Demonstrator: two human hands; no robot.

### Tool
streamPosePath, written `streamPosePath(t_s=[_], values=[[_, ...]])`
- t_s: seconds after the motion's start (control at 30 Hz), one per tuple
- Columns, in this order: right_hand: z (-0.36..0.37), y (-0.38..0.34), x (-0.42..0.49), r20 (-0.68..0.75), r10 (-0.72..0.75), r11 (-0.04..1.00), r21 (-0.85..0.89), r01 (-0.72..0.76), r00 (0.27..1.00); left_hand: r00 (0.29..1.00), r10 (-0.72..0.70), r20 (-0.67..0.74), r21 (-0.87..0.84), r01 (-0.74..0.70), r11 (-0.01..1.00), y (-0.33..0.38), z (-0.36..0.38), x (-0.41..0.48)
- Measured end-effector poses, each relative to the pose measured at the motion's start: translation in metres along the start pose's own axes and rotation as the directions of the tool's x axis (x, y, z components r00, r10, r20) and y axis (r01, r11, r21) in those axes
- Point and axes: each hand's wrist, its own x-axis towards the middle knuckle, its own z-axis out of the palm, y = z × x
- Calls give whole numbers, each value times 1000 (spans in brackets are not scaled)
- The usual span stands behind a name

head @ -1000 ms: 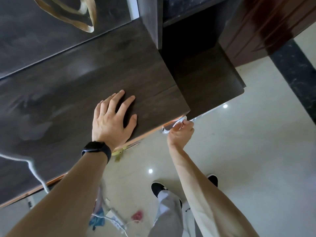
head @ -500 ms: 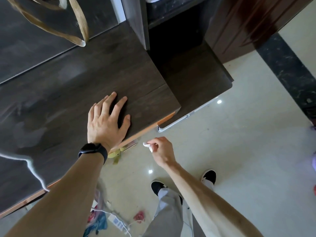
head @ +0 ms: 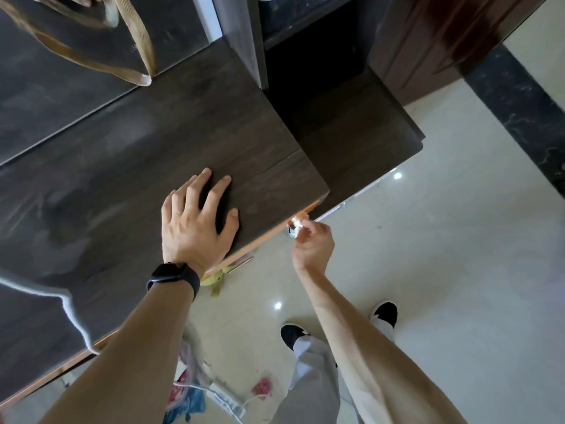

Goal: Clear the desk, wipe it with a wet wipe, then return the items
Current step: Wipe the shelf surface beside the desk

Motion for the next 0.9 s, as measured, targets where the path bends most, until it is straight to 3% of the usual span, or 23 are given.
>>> streamPosePath(t_s=[0.07,0.13,0.23,0.4,0.6,0.67,0.77,0.83,0.9], values=[[-1,10,-24,316,-146,976,-110,189,937,1000,-6,8,-9,6,1000,2,-1,0],[-8,25,-40,401,-125,976,-112,184,907,1000,-13,10,-8,13,1000,4,-3,-1],[-29,35,-36,279,-28,997,-57,45,960,999,-13,36,12,13,1000,4,-6,1],[-67,28,21,67,-105,994,-6,106,992,994,-93,51,82,89,993,20,-13,18],[-60,11,90,30,-281,959,-32,282,959,991,-130,-22,-47,128,991,102,0,71],[-53,13,97,209,-372,905,-137,403,905,987,-157,-42,-100,152,983,133,13,87],[-57,29,104,449,-500,737,-228,636,741,977,-210,-37,-109,205,973,165,30,102],[-72,39,123,522,-568,641,-206,740,637,963,-270,-13,-96,268,959,172,35,104],[-96,49,159,538,-579,616,-204,761,613,955,-298,-3,-82,296,952,174,34,105]])
